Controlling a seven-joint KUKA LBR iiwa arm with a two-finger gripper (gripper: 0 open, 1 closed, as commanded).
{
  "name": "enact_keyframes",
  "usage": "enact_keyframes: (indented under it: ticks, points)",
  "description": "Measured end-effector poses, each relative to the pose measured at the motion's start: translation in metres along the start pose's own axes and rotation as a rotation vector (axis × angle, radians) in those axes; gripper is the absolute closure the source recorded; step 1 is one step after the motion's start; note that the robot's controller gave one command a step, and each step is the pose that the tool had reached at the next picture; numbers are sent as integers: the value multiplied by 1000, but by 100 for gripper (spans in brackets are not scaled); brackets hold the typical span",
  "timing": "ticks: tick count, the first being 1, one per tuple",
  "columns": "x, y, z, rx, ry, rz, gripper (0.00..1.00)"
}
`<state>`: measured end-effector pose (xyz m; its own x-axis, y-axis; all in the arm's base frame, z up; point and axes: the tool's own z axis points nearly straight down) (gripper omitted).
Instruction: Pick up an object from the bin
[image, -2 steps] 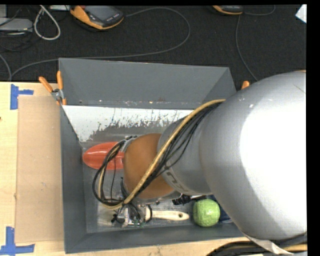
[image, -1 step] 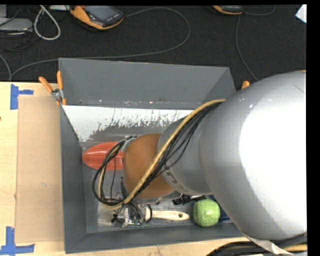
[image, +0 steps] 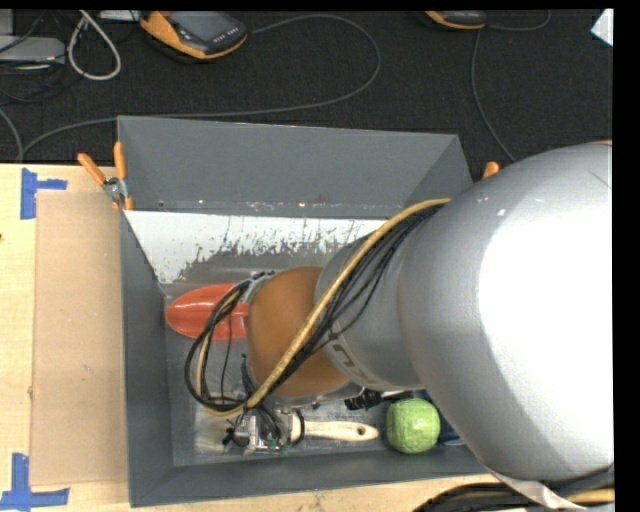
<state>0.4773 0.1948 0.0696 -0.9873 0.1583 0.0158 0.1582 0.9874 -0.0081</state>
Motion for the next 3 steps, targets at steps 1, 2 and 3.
enact_keyframes:
  ticks: [1,2,3]
  points:
    - [0,0,0,0,0,0,100]
    - [0,0,0,0,0,1,100]
    - [2,-3,0,1,0,-91,100]
